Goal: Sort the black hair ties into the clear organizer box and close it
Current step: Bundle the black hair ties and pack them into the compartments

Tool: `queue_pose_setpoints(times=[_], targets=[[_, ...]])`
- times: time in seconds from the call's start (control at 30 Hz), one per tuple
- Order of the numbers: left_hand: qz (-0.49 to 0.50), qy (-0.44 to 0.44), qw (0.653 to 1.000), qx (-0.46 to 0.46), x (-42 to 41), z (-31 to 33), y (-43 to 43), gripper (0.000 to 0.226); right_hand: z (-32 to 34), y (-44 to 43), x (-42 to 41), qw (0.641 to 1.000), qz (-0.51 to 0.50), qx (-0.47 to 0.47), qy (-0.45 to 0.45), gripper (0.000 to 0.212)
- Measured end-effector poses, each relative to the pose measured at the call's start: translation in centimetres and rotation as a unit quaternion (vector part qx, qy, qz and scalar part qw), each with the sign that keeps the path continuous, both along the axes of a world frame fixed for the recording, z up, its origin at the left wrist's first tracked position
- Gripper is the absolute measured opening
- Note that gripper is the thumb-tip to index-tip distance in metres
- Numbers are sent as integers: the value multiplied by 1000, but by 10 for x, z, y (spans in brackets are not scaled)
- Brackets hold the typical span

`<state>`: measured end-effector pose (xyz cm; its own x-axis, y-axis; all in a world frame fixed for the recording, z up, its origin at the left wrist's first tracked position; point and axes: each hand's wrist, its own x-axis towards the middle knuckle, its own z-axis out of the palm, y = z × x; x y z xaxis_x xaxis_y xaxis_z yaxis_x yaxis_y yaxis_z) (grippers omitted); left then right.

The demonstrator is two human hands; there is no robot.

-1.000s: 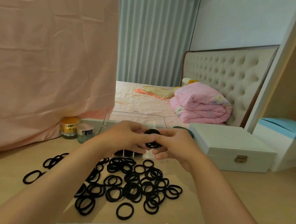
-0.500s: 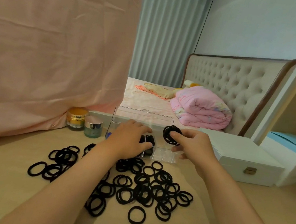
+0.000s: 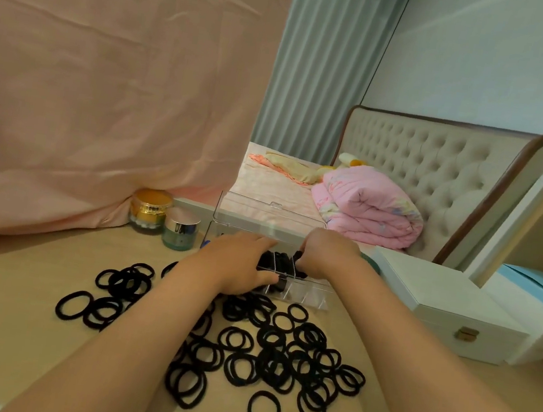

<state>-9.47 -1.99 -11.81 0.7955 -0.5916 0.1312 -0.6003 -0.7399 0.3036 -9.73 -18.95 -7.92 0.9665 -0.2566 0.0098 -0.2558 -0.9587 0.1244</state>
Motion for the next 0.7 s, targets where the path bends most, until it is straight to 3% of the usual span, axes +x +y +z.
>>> queue_pose_setpoints(times=[0.17,0.27,0.37,0.43,0.5,0.63,0.7], targets=[[1,3,1000,3,1,1,3,71,9,3,2,990,53,22,126,19],[0,1,1000,8,3,-1,2,71,23,-5,-6,984,67,79,145,38],[-1,-4,1000,7,4,-1,0,71,33,-16,-14,982,89,165,35,48],[-4,-9,1000,1,4,-1,-2,71,32,-22,-20,975,116,187,-36,31],[-14,-11,1000,-7,2,-1,-4,70,25,-20,-30,977,133,162,-31,26],[-40,-24,999,-1,-3,-2,-10,67,1,-13,-38,985,149,55,64,43],[-44,-28,999,5,-5,-3,-11,66,-4,-12,-41,984,154,59,64,47]])
